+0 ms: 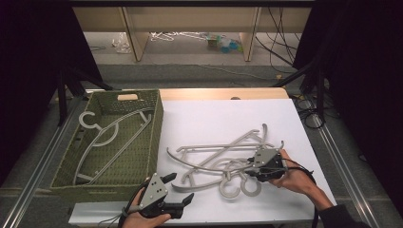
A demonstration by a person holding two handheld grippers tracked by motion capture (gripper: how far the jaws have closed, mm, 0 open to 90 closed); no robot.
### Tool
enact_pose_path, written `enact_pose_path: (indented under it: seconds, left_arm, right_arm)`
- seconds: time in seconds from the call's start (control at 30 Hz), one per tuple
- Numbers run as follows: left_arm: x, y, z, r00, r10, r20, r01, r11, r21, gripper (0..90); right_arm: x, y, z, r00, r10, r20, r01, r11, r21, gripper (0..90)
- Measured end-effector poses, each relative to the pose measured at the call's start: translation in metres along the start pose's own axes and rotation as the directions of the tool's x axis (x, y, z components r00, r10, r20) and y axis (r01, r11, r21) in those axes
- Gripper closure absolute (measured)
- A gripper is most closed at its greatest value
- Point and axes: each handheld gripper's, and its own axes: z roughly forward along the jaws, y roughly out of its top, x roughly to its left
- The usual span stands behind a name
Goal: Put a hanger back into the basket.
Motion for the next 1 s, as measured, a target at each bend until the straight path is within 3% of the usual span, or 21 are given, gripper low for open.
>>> enact_pose_path:
  seconds: [0.1,0.23,0.47,0.6,0.63,0.83,0.97,1.0]
  left_arm:
    - [0.001,0.001,-0.001,0.9997,-0.023,0.001,0.023,0.9997,-0.001,18.6]
    - [0.000,0.001,-0.001,1.0000,-0.004,-0.003,0.004,1.0000,0.007,18.6]
    - [-0.001,0.000,0.002,1.0000,0.008,0.004,-0.008,0.9999,0.010,18.7]
    - [-0.002,-0.001,0.003,0.9984,0.055,-0.012,-0.054,0.9979,0.034,19.4]
    - [-0.002,-0.001,0.004,0.9977,0.067,-0.012,-0.067,0.9971,0.036,19.9]
    - [-0.002,-0.001,0.004,0.9951,0.096,-0.025,-0.094,0.9944,0.047,20.5]
    - [-0.001,-0.001,0.005,0.9950,0.095,-0.030,-0.094,0.9946,0.046,21.5]
    - [-0.001,-0.001,0.006,0.9946,0.099,-0.032,-0.097,0.9942,0.045,21.6]
  right_arm:
    - [0.001,0.002,0.001,0.9979,-0.062,-0.021,0.062,0.998,0.031,62.0]
    - [0.003,0.002,-0.001,0.9905,-0.135,-0.027,0.136,0.989,0.052,70.5]
    - [0.004,0.004,0.000,0.9810,-0.188,-0.051,0.190,0.980,0.052,75.6]
    - [0.006,0.006,0.000,0.9704,-0.236,-0.052,0.238,0.970,0.056,78.4]
    - [0.009,0.008,-0.001,0.9693,-0.233,-0.080,0.237,0.970,0.049,79.6]
    - [0.010,0.015,-0.012,0.9557,-0.272,-0.111,0.273,0.962,-0.008,81.3]
    - [0.009,0.016,-0.020,0.9571,-0.265,-0.118,0.264,0.964,-0.023,81.4]
    - [0.009,0.016,-0.022,0.9535,-0.270,-0.134,0.269,0.963,-0.028,81.4]
